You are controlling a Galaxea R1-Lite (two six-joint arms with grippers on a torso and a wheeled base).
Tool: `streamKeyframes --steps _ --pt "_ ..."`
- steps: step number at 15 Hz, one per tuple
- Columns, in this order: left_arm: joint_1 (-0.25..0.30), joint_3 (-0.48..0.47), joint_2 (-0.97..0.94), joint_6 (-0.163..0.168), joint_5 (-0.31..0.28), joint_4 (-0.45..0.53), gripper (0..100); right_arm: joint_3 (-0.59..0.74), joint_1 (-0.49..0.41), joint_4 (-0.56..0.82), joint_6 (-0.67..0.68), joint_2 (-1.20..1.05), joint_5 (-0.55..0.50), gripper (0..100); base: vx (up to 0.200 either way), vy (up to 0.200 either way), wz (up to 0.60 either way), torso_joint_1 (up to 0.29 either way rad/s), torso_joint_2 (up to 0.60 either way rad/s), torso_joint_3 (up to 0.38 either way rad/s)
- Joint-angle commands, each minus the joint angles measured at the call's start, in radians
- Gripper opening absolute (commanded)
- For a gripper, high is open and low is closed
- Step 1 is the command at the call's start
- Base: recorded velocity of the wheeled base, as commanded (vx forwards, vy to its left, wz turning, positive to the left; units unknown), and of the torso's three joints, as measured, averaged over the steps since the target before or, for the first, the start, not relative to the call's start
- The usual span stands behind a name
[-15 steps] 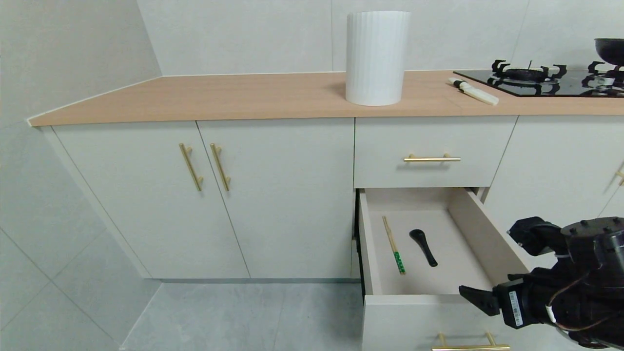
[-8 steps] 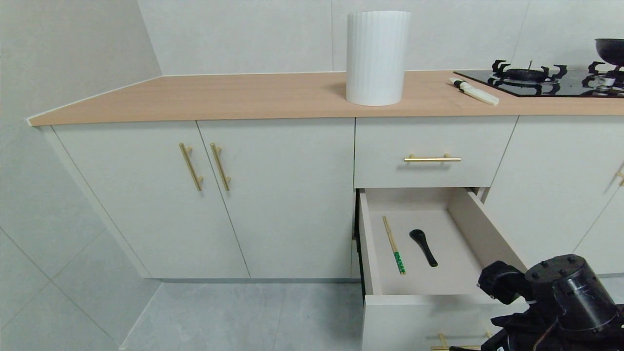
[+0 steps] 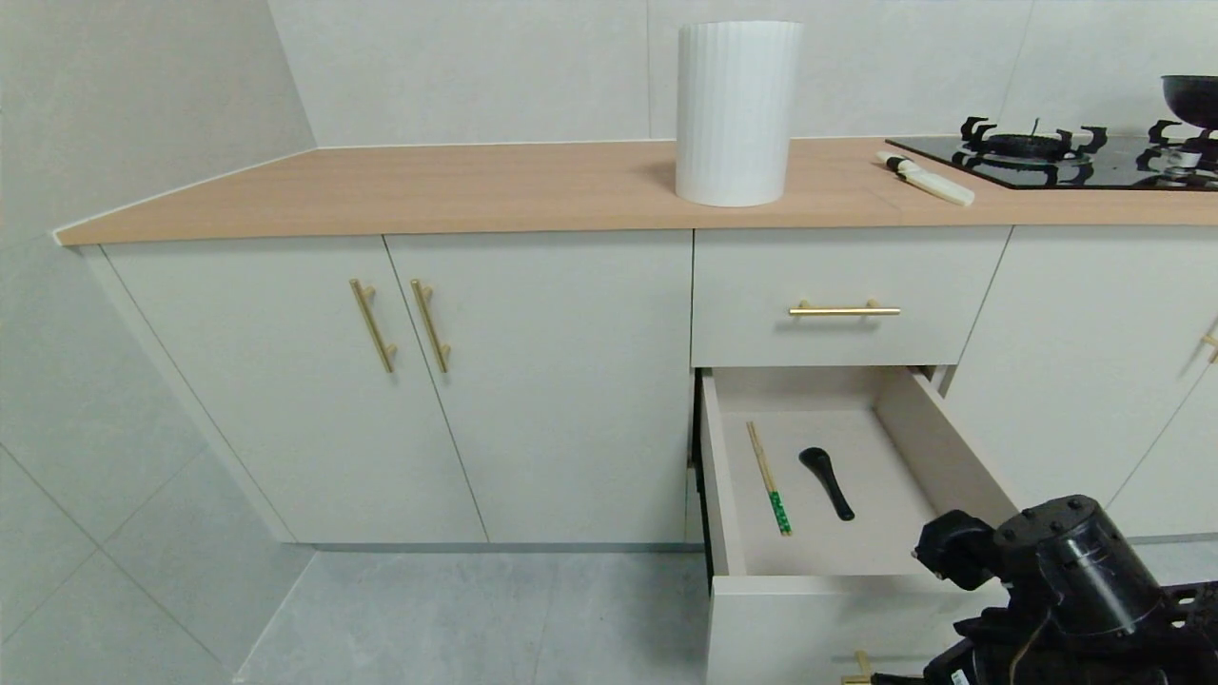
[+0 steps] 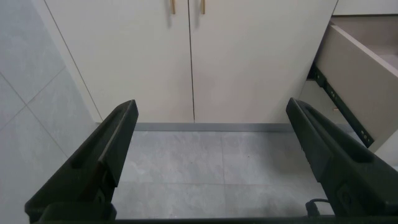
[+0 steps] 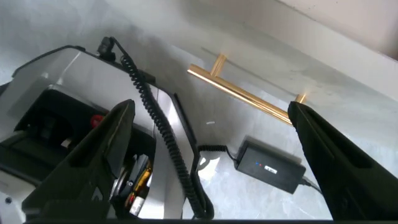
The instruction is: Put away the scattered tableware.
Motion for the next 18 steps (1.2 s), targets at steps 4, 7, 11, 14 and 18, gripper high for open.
streamKeyframes --steps 4,7,11,14,18 --pt "0.0 0.0 0.0 0.0 0.0 0.0 100 -0.094 -0.036 0.053 0.1 0.106 -0.085 100 0.0 0.0 0.0 0.0 0.0 0.0" --pt "0.0 0.0 0.0 0.0 0.0 0.0 100 -0.167 -0.039 0.147 0.187 0.11 -0.103 100 0.0 0.0 0.0 0.0 0.0 0.0" --pt "0.0 0.0 0.0 0.0 0.0 0.0 100 -0.19 -0.041 0.145 0.224 0.144 -0.147 100 0.0 0.0 0.0 0.0 0.0 0.0" --pt "0.0 0.0 0.0 0.0 0.0 0.0 100 -0.214 -0.056 0.144 0.258 0.167 -0.178 100 0.0 0.0 0.0 0.0 0.0 0.0" --pt "0.0 0.0 0.0 0.0 0.0 0.0 100 -0.229 -0.056 0.102 0.267 0.185 -0.212 100 0.0 0.0 0.0 0.0 0.0 0.0"
